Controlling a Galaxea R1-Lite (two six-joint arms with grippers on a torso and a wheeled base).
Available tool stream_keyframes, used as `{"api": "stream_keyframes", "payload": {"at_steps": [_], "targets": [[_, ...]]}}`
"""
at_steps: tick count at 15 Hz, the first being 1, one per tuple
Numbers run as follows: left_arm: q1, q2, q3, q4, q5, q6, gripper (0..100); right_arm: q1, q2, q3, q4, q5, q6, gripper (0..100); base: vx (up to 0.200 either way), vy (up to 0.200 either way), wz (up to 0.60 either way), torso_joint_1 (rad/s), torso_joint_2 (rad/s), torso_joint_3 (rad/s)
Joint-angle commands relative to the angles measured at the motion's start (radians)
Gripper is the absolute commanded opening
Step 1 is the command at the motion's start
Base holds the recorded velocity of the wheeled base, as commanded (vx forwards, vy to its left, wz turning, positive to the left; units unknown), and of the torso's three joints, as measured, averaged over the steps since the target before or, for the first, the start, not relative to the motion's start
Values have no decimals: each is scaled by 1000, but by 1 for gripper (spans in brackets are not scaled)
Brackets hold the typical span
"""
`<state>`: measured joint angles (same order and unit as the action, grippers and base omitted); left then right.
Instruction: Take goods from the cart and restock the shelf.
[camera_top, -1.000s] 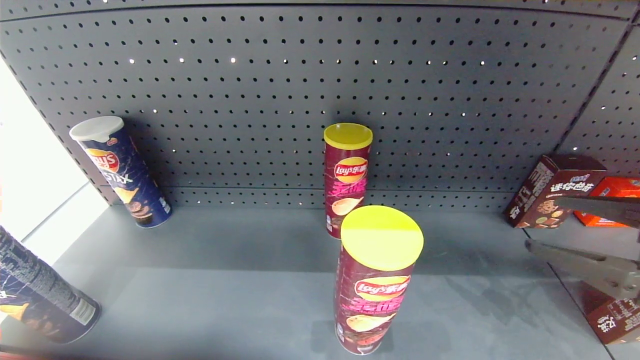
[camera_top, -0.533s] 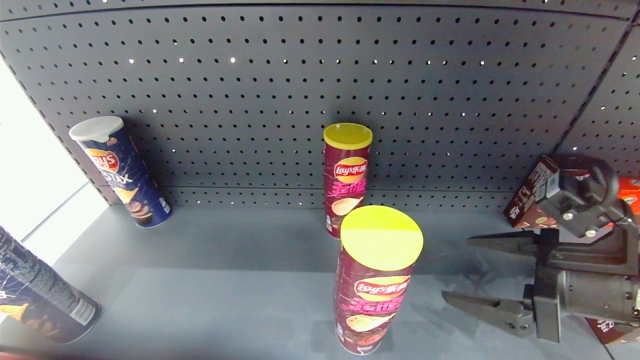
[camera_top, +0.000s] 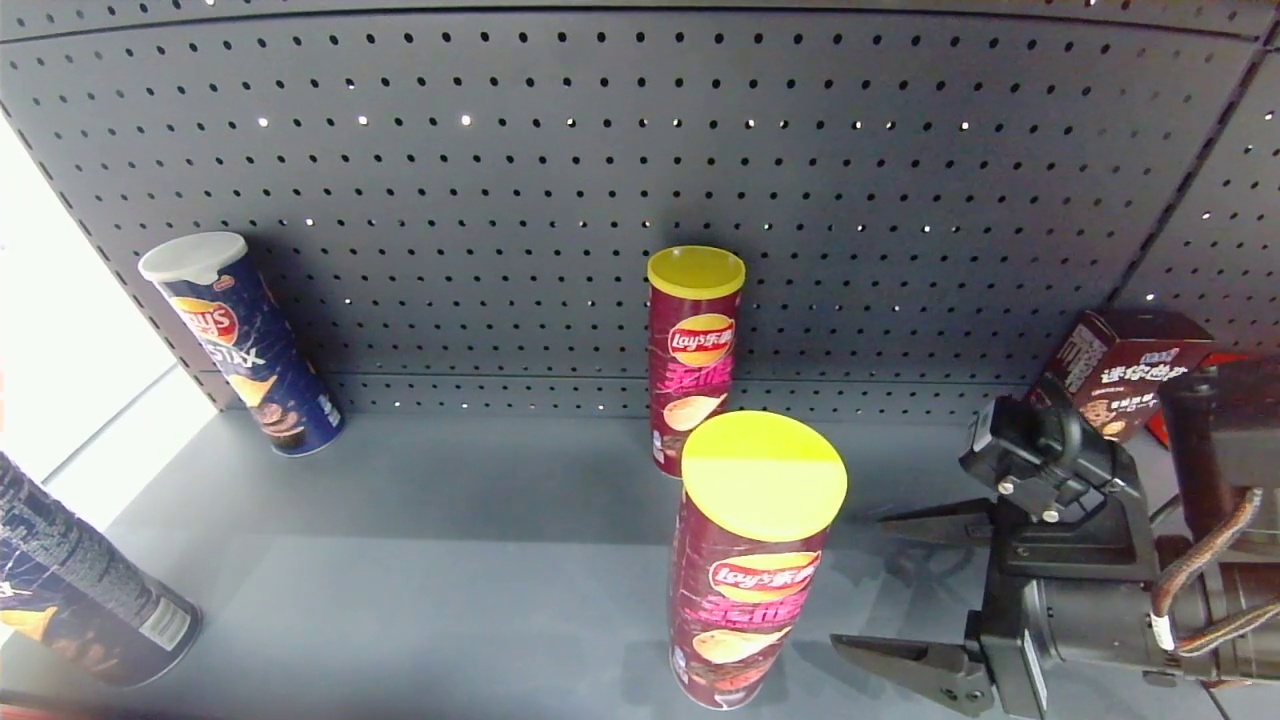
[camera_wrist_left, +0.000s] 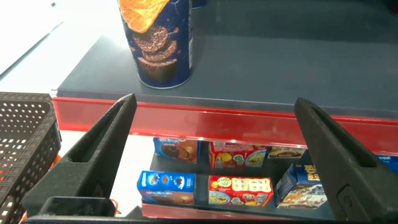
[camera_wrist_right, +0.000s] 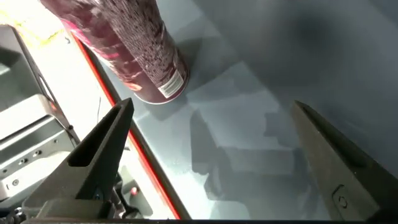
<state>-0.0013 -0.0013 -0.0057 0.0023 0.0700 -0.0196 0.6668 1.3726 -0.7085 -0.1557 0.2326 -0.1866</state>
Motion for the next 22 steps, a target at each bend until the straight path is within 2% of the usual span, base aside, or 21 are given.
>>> {"api": "stream_keyframes", "payload": {"at_steps": [1, 22], "targets": [[0, 1, 0, -1, 1, 0, 100, 2, 28, -2, -11, -1, -1, 100, 0, 0, 0, 0, 0, 0], [1, 1, 0, 1, 1, 0, 100, 57, 158, -42, -48, -16, -1, 100, 0, 0, 0, 0, 0, 0]]}}
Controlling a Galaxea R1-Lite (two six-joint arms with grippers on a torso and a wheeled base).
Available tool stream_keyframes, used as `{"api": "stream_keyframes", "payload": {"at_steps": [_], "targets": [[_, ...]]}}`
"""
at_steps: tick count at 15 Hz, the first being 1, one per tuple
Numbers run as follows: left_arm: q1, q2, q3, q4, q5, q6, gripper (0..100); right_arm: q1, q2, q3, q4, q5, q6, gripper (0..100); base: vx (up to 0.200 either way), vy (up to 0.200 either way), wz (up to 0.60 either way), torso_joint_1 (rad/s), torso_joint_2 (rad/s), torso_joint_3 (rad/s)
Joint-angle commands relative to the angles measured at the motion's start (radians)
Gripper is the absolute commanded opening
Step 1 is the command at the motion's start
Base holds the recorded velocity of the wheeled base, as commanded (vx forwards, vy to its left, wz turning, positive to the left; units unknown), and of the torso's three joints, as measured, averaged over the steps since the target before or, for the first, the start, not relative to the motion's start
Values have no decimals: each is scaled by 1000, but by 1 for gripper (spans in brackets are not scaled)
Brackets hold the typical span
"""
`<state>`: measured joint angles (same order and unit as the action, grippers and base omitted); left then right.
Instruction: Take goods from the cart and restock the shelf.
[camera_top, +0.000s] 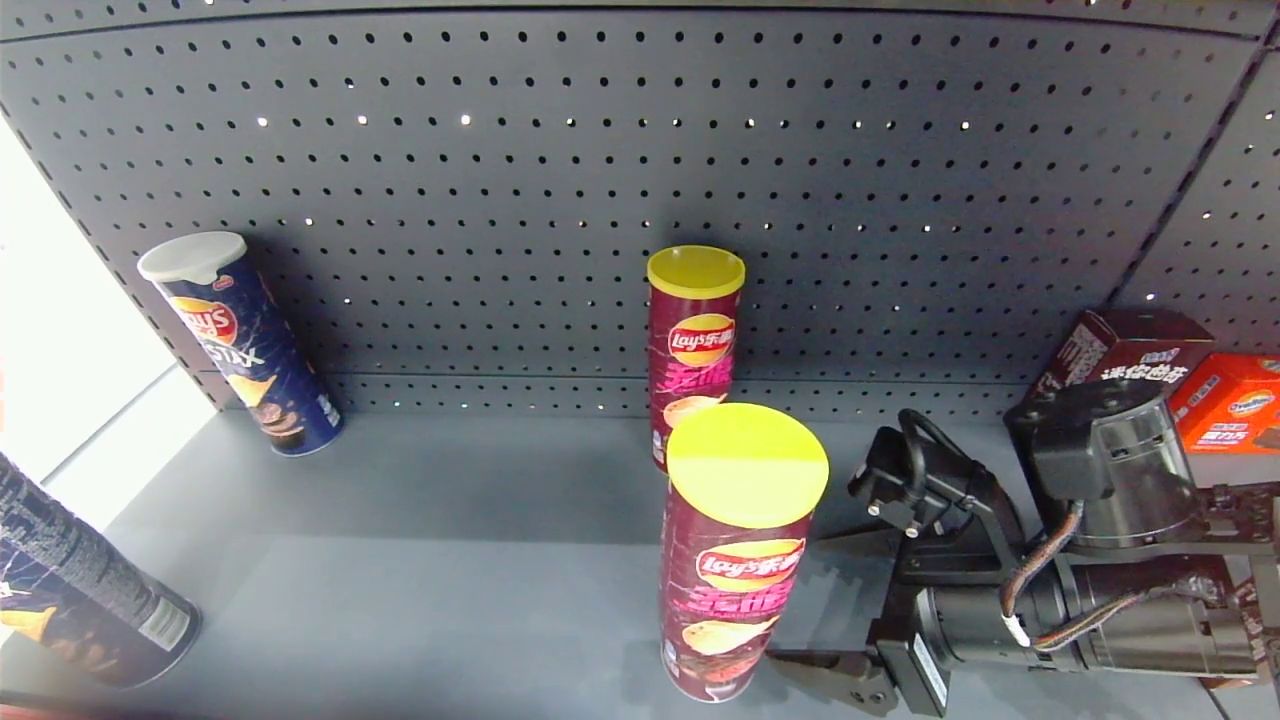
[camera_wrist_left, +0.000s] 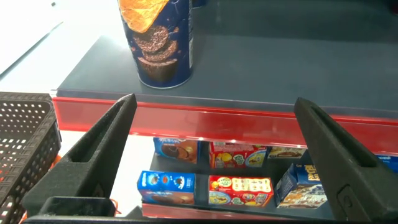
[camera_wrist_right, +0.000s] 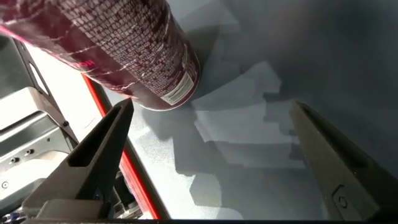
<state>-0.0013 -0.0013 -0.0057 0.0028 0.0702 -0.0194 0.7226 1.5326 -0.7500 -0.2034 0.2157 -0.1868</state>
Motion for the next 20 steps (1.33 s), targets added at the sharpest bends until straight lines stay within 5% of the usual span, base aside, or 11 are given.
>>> {"api": "stream_keyframes", "payload": {"at_steps": [1, 20], "targets": [[0, 1, 0, 0, 0, -1, 100, 1, -3, 1, -1, 1, 0, 100, 0, 0, 0, 0, 0, 0], [0, 1, 0, 0, 0, -2, 100, -35, 26, -3, -2, 2, -28, 100, 0, 0, 0, 0, 0, 0]]}}
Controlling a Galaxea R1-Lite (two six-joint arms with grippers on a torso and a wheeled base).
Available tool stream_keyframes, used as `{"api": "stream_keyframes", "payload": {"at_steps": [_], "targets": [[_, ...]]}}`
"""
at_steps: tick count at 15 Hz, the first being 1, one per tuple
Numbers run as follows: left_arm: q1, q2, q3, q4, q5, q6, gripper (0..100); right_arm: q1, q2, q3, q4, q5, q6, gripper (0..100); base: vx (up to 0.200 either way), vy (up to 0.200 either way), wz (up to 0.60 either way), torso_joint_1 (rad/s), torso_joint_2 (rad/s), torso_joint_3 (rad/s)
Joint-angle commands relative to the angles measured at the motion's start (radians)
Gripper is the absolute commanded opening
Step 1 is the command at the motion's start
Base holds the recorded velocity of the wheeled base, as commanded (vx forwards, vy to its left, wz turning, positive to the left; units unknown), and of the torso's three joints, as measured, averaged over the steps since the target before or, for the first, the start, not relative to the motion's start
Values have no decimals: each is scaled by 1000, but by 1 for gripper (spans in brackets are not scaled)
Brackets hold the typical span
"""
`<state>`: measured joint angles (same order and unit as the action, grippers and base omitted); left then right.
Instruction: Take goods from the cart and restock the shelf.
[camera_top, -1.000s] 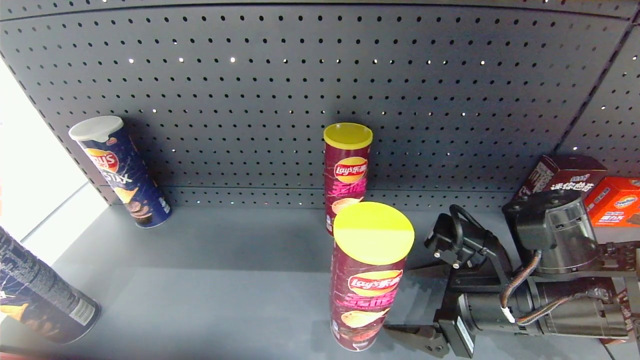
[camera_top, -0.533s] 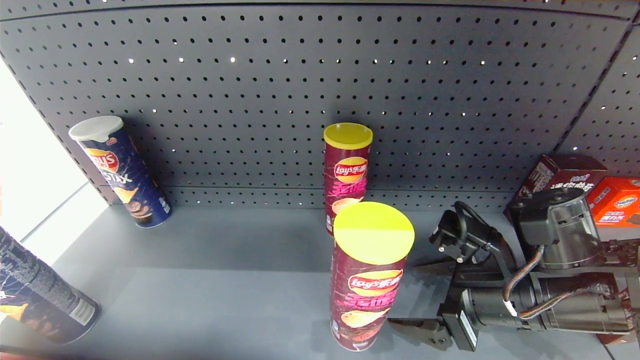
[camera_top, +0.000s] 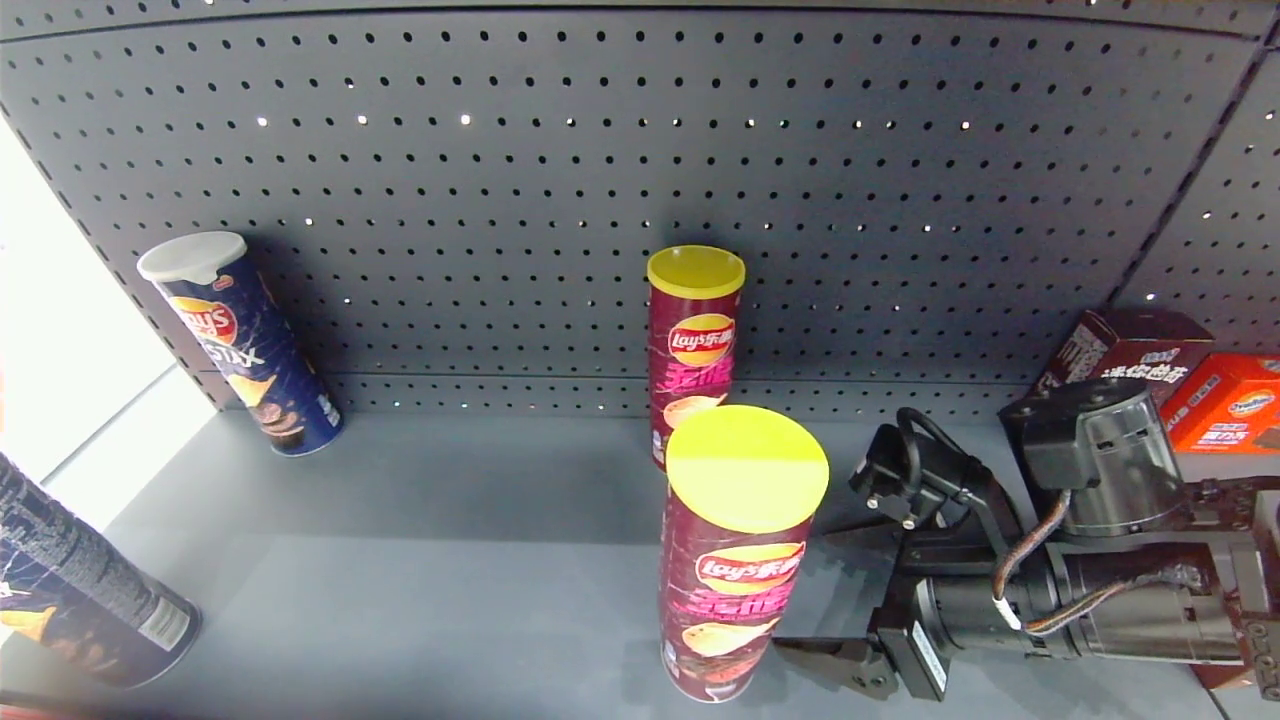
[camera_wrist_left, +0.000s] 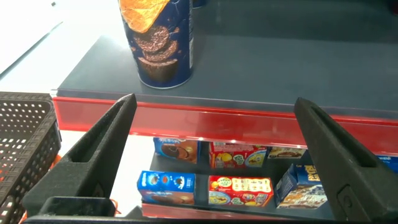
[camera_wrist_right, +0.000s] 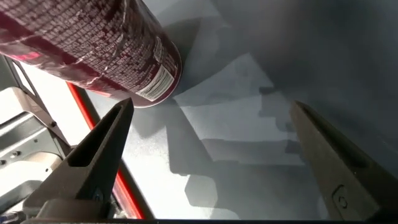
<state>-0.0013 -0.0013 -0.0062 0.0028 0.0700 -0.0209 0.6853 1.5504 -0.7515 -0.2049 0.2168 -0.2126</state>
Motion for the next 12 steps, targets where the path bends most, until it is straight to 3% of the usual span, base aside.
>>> {"api": "stream_keyframes", "payload": {"at_steps": [1, 12], "targets": [[0, 1, 0, -1, 1, -1, 100, 2, 10, -2, -1, 1, -2, 100, 0, 0, 0, 0, 0, 0], [1, 1, 0, 0, 1, -1, 100, 17, 37, -16, -21, 1, -2, 100, 0, 0, 0, 0, 0, 0]]}}
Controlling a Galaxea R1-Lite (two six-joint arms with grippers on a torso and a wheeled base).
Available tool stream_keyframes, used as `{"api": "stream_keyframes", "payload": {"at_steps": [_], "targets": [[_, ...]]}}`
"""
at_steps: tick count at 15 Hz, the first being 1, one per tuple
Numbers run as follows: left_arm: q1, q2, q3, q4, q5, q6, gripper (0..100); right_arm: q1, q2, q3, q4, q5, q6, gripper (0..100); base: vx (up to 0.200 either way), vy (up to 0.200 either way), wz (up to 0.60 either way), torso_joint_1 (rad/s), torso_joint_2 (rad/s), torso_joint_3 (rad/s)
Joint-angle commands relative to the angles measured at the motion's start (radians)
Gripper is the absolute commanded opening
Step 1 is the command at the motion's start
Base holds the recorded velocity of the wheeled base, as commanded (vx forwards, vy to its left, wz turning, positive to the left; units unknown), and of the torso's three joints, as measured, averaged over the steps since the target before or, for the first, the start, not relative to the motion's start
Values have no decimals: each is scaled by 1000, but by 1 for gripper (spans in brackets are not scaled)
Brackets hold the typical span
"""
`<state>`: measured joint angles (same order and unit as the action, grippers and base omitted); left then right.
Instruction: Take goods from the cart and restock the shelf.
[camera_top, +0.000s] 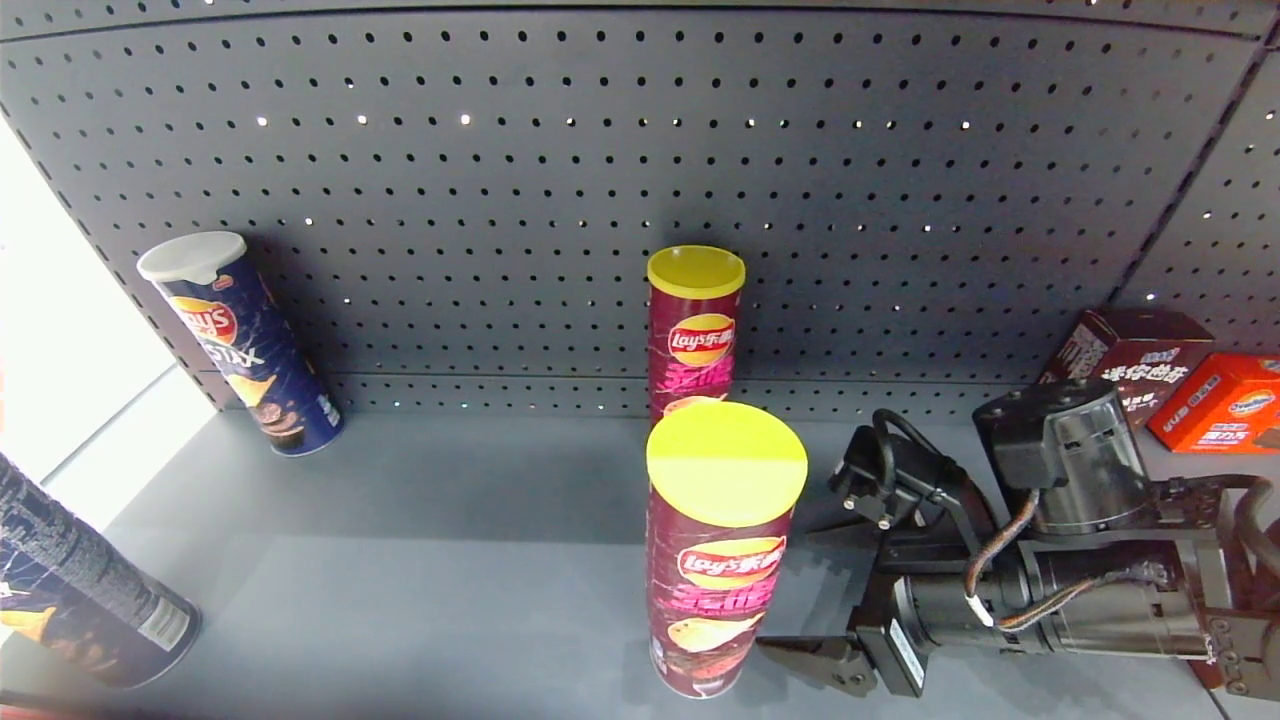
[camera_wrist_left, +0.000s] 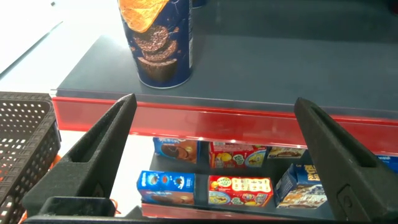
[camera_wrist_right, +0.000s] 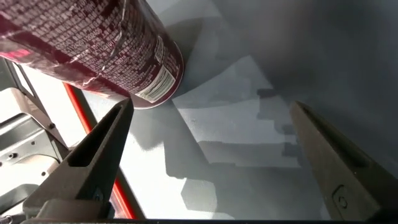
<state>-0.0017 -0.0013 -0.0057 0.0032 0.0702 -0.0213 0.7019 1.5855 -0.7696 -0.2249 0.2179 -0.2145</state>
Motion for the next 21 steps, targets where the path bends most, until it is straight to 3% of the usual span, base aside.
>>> {"api": "stream_keyframes", "payload": {"at_steps": [1, 4, 8, 13, 18, 21], "targets": [[0, 1, 0, -2, 0, 0, 100, 1, -2, 6, -1, 0, 0, 100, 0, 0, 0, 0, 0, 0], [0, 1, 0, 0, 0, 0, 100, -19, -50, 18, -1, -2, 1, 100, 0, 0, 0, 0, 0, 0], [0, 1, 0, 0, 0, 0, 100, -133, -233, 19, -1, -9, 3, 100, 0, 0, 0, 0, 0, 0], [0, 1, 0, 0, 0, 0, 100, -349, -510, 39, -1, -6, 1, 100, 0, 0, 0, 0, 0, 0], [-1, 1, 0, 0, -1, 1, 100, -433, -763, 214, -19, -71, 23, 100, 0, 0, 0, 0, 0, 0], [-1, 3, 0, 0, -1, 1, 100, -555, -961, 302, -16, -117, 78, 100, 0, 0, 0, 0, 0, 0]]}}
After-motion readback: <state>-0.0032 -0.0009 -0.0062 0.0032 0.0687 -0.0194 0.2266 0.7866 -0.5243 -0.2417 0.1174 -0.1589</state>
